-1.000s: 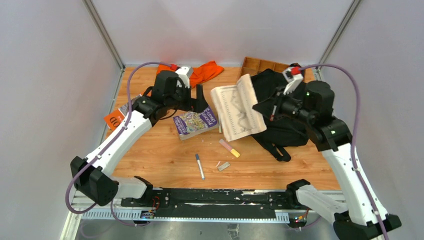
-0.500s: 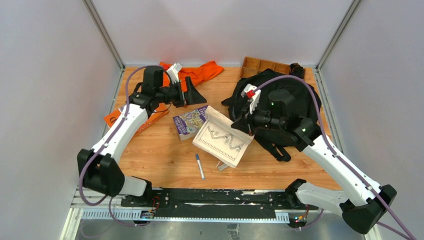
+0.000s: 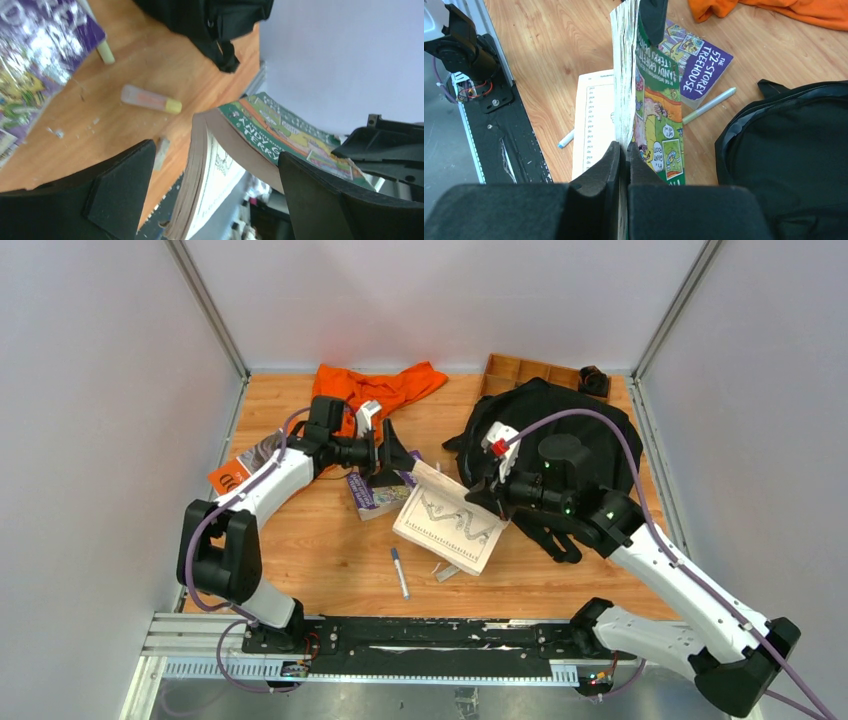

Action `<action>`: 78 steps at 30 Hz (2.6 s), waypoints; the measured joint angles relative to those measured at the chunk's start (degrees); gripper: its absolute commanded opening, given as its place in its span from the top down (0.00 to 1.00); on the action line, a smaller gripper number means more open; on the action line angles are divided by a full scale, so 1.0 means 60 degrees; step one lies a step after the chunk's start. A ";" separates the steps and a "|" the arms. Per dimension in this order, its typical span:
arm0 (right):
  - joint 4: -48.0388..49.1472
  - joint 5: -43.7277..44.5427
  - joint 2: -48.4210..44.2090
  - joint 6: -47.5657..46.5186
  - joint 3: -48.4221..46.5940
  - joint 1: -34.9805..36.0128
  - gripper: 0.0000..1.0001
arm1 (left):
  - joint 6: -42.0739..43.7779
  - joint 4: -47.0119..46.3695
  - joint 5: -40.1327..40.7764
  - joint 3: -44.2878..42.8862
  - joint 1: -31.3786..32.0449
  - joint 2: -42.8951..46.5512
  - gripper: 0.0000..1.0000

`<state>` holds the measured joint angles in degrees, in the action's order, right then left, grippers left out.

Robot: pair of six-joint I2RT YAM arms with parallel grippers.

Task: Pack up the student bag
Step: Adjust the book.

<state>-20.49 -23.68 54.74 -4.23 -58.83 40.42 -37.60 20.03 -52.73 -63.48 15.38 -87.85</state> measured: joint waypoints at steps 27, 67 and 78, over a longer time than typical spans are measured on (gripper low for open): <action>0.0772 0.1730 -0.1698 -0.0022 0.1155 0.0390 1.00 | -0.3129 -0.3461 -0.0820 0.1909 -0.0259 0.0007 0.00; 0.2503 0.2390 -0.1832 0.0532 0.1315 0.0390 1.00 | -0.3056 -0.4535 -0.1814 0.1351 0.1177 -0.0259 1.00; 0.1453 0.1450 -0.1268 0.0976 0.1078 0.0390 0.37 | -0.3537 -0.4707 -0.1271 0.0834 0.0801 0.0583 1.00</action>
<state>-11.77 -14.98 47.13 1.63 -52.36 42.76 -58.83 -8.21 -60.36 -58.48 20.18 -84.36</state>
